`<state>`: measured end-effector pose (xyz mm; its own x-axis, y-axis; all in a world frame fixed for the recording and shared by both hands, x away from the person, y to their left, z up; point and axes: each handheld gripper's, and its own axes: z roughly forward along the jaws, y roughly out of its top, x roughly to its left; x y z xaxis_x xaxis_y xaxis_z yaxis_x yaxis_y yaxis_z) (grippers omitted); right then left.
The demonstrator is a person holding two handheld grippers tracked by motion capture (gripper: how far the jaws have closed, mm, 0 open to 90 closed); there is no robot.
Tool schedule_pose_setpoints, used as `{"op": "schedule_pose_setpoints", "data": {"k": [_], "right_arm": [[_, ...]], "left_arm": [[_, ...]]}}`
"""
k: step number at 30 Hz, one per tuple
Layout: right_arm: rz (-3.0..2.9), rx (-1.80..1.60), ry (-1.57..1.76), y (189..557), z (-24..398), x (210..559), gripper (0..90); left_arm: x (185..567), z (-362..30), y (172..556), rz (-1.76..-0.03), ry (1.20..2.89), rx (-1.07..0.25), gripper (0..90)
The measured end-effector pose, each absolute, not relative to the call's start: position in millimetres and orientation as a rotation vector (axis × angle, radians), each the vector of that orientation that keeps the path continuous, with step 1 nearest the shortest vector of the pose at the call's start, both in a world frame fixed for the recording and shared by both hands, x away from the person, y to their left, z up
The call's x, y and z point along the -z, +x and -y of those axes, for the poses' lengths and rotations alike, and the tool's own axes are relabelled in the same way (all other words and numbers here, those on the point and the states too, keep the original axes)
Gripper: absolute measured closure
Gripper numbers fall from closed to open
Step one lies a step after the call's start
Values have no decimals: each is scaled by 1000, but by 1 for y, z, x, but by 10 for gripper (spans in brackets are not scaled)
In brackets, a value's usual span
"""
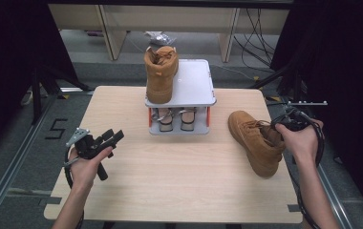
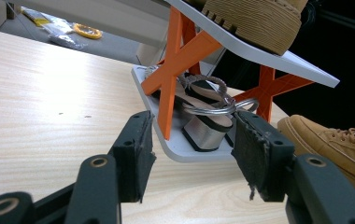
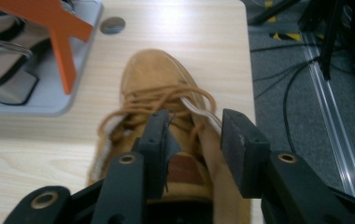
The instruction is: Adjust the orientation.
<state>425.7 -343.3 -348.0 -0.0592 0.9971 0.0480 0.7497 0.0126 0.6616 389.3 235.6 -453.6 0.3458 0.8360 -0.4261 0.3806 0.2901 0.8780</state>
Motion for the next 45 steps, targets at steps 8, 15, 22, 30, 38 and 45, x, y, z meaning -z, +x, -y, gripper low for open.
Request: {"op": "schedule_pose_setpoints", "data": {"k": [8, 15, 22, 30, 38, 45], "right_arm": [[-1934, -689, 1801, 428, 366, 366, 623], [-1946, -639, 1922, 431, 364, 379, 616], [-1997, -590, 2002, 439, 365, 385, 617], [-2005, -547, 2123, 444, 365, 392, 608], [-2053, -526, 2126, 447, 363, 393, 676], [-2059, -477, 2123, 453, 362, 393, 757]], "left_arm": [[454, -235, 389, -1257, 1317, -444, 468], [456, -234, 389, -1251, 1316, -431, 468], [454, -237, 388, -1259, 1308, -435, 468], [456, -236, 389, -1257, 1308, -419, 470], [458, -234, 389, -1257, 1318, -407, 472], [460, -233, 389, -1266, 1319, -395, 473]]}}
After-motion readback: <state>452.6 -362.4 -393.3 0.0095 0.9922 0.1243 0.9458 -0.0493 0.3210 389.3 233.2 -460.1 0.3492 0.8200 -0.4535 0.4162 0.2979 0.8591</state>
